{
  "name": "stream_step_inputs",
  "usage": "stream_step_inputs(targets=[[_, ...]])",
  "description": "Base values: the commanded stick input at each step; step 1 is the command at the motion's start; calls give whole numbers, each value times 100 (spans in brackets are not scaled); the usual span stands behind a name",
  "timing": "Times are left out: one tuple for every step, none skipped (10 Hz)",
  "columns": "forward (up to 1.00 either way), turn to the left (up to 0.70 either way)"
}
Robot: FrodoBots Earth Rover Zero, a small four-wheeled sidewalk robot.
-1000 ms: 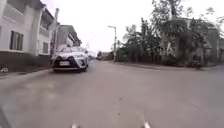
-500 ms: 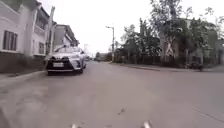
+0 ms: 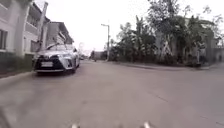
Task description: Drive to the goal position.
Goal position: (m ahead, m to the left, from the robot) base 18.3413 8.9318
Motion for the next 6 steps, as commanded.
stream_step_inputs(targets=[[70, 35], [70, 35], [70, 34], [70, 0], [70, 0], [70, 1]])
